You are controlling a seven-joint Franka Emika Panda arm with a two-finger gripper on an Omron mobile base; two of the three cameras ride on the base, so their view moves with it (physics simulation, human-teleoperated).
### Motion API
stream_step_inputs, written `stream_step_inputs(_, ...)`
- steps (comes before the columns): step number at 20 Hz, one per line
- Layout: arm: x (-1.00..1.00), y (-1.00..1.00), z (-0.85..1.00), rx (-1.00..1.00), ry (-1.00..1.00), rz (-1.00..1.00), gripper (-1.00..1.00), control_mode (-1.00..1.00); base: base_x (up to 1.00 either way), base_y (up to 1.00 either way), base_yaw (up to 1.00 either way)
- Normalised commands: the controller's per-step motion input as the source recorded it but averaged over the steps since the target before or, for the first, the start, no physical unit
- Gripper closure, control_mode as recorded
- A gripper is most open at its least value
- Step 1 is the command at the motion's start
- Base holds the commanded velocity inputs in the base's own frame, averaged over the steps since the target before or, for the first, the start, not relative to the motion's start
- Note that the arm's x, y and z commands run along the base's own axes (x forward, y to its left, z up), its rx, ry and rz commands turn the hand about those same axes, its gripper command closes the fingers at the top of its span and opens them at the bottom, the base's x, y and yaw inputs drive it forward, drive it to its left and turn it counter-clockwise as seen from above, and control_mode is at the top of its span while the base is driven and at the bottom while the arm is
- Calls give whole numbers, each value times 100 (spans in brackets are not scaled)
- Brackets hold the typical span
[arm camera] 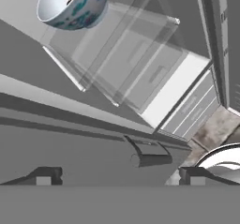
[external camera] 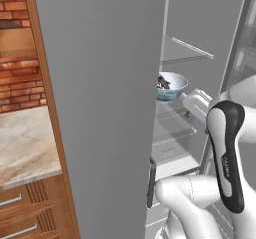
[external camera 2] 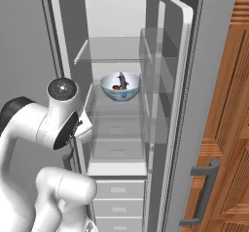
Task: Place the bowl with the eggplant and potato on the top shelf of the fridge. Place the bowl with the chicken drumstick and fish on the second highest shelf of the fridge.
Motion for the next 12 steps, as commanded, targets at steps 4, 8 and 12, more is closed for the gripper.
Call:
stream_step_inputs(4, 0, 0, 0, 0, 0, 0, -100, 100, -64, 4, 7)
stream_step_inputs(8, 0, 0, 0, 0, 0, 0, -100, 100, -95, 60, 35)
stream_step_inputs(12, 0, 0, 0, 0, 0, 0, -100, 100, -27, 99, 47)
